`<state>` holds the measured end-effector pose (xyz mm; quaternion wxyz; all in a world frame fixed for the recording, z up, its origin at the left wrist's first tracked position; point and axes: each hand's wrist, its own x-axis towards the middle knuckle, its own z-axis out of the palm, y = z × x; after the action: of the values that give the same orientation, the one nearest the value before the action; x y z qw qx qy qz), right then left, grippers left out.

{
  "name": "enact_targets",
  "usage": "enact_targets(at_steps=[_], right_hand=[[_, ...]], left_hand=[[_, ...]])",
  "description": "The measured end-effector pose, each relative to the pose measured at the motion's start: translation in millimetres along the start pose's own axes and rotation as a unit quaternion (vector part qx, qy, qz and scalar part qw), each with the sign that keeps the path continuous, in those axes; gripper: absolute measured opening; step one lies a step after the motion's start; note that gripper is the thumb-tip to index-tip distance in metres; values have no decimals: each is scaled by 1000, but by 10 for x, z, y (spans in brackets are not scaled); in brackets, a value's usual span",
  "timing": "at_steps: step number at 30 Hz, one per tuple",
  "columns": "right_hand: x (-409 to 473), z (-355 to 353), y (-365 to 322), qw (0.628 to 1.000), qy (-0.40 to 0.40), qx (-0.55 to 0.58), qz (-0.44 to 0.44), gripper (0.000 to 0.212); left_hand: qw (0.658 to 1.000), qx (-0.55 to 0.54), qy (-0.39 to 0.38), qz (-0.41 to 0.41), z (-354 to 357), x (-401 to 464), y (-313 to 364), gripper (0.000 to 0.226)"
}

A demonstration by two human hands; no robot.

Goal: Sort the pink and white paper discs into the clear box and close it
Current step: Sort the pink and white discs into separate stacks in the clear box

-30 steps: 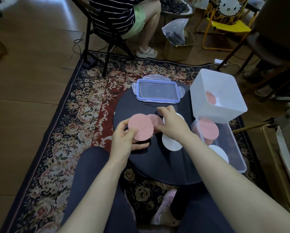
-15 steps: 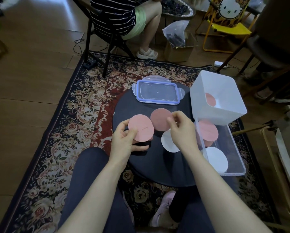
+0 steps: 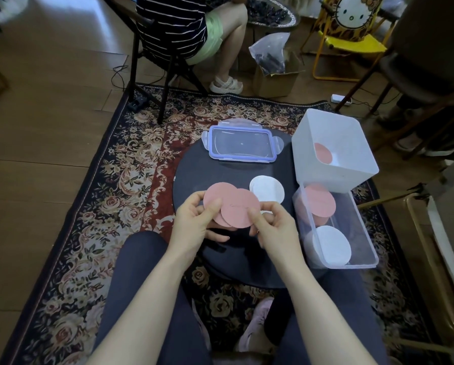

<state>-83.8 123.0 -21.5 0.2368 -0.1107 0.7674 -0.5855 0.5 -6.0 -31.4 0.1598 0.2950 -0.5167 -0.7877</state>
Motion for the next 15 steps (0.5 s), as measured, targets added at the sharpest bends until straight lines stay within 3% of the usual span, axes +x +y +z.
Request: enact_targets(at_steps=[5, 11, 13, 15], right_hand=[[-63, -40, 64, 999, -14, -36, -1, 4], [-215, -154, 118, 993, -21, -106, -53, 13], [-253, -187, 120, 994, -22, -93, -61, 11], [-276, -204, 129, 993, -21, -87, -73, 15]], left_hand=[[999, 27, -22, 22, 29, -97, -73, 18], [986, 151, -26, 69, 89, -242, -227, 13], [960, 259, -27, 101, 94, -286, -234, 9], [907, 394, -3, 152, 104, -326, -217, 8]])
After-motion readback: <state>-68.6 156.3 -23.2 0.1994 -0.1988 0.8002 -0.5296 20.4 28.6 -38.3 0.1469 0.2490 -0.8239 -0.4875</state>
